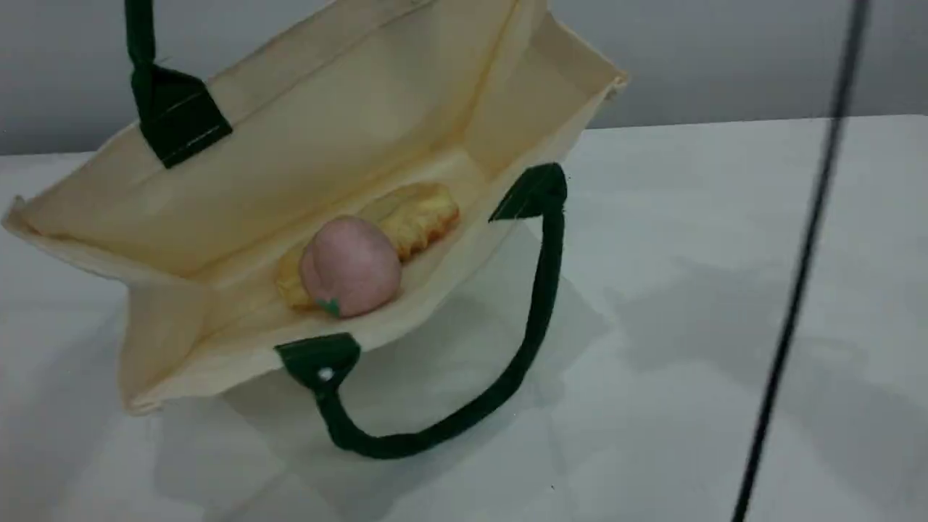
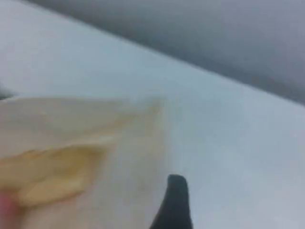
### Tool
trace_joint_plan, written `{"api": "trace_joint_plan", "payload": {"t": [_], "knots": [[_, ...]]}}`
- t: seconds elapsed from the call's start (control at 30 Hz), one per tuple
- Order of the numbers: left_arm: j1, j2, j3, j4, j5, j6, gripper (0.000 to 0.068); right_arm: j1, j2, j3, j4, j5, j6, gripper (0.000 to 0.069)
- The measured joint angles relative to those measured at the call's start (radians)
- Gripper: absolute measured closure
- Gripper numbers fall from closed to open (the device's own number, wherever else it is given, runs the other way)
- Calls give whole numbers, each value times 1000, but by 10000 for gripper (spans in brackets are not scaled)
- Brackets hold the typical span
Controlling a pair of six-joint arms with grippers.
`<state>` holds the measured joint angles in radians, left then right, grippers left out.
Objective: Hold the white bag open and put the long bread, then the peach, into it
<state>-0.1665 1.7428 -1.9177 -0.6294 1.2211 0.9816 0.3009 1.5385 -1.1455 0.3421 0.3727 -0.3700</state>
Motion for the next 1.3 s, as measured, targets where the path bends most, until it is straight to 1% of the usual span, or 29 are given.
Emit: {"api": "trace_joint_plan", "payload": {"t": [0.1, 0.27, 0.43, 0.53, 0.63, 0.7, 0.8, 0.9, 0.97, 1.03, 1.23, 1.3], "knots": [[0, 0, 0, -5, 0, 0, 594, -97, -18, 0, 1, 18, 0, 101], [0, 0, 0, -14, 0, 0, 594, -215, -19, 0, 1, 24, 0, 101], [0, 0, 0, -73, 1, 0, 594, -274, -19, 0, 4, 22, 1, 101], [0, 0, 0, -86, 1, 0, 576, -291, -18, 0, 12, 22, 2, 101], [0, 0, 0, -113, 0, 0, 523, -292, -18, 0, 24, 22, 2, 101], [0, 0, 0, -127, -5, -1, 461, -292, -18, 0, 24, 22, 2, 101], [0, 0, 0, -146, -5, -5, 349, -292, -18, 0, 24, 26, 2, 101], [0, 0, 0, -146, -3, -33, 256, -292, -18, 0, 23, 26, 2, 101], [0, 0, 0, -144, -3, -49, 230, -292, -18, 0, 22, 27, 2, 101], [0, 0, 0, -144, -3, -53, 220, -292, -18, 0, 22, 28, 2, 101], [0, 0, 0, -143, -2, -53, 218, -292, -49, 0, 22, 36, 2, 101], [1, 0, 0, -143, -1, -67, 218, -292, -76, 0, 22, 43, 2, 101]]}}
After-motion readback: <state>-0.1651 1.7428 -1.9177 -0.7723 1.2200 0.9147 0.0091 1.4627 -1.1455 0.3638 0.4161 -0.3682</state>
